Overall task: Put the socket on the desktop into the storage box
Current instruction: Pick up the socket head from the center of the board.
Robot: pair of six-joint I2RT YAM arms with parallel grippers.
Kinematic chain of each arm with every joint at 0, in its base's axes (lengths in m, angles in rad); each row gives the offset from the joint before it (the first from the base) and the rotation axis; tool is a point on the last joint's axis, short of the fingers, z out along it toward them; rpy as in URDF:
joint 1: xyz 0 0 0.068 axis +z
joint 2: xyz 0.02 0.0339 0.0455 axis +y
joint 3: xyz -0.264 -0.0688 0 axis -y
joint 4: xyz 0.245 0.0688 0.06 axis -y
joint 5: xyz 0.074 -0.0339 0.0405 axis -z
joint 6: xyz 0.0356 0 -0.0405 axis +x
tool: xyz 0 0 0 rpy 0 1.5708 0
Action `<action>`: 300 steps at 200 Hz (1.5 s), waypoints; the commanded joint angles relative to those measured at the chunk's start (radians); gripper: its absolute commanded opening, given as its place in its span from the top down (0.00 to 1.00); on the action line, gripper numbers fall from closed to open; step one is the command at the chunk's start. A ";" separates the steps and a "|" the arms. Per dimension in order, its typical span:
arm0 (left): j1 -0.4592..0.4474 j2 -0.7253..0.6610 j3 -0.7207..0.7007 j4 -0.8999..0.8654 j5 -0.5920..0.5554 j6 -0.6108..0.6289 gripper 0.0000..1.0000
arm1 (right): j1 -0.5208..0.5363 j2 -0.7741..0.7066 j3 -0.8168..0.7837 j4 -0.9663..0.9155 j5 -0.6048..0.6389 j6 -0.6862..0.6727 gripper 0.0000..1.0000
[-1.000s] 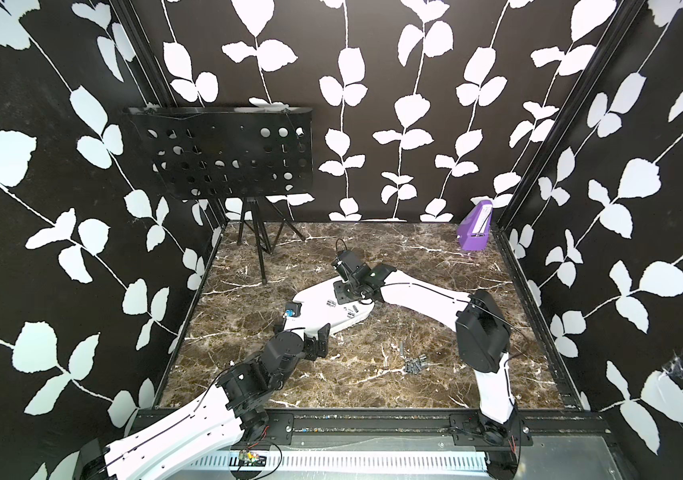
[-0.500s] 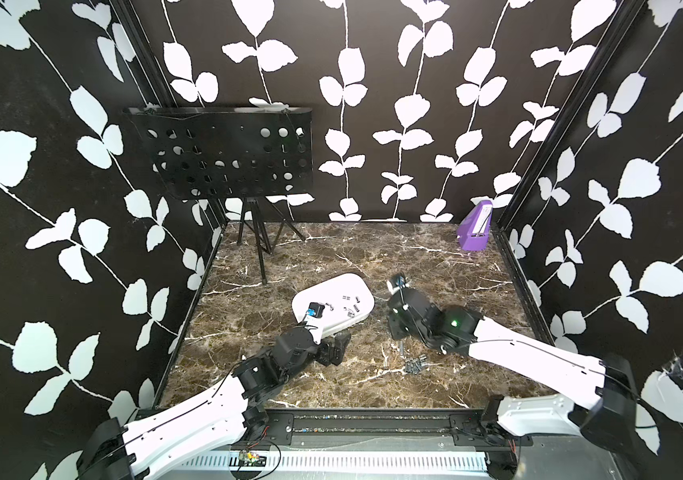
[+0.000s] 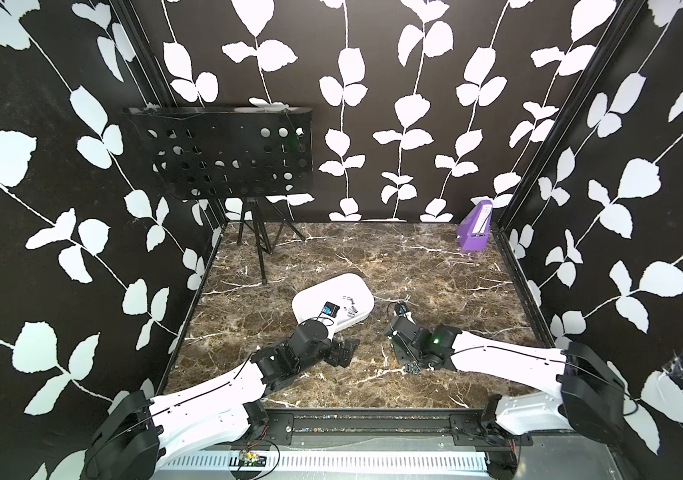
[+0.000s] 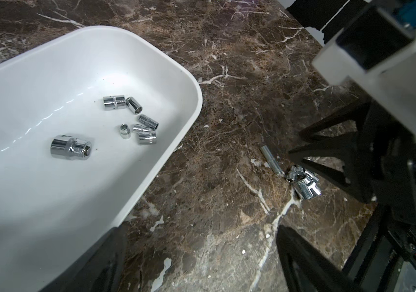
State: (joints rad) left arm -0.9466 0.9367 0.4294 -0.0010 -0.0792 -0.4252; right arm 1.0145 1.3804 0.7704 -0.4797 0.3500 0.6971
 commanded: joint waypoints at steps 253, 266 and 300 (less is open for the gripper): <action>-0.005 -0.074 0.022 -0.102 -0.203 -0.031 0.07 | -0.056 0.183 -0.131 0.251 -0.087 0.117 0.96; -0.004 -0.096 0.022 -0.132 -0.256 -0.038 0.07 | -0.055 0.180 -0.123 0.249 -0.096 0.114 0.99; -0.004 -0.180 0.014 -0.211 -0.389 -0.059 0.06 | -0.022 0.137 -0.066 0.227 -0.087 0.074 1.00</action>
State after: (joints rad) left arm -0.9470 0.8219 0.4297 -0.1287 -0.3321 -0.4599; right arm 0.9646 1.5307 0.6884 -0.2134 0.2985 0.7959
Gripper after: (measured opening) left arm 0.935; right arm 0.122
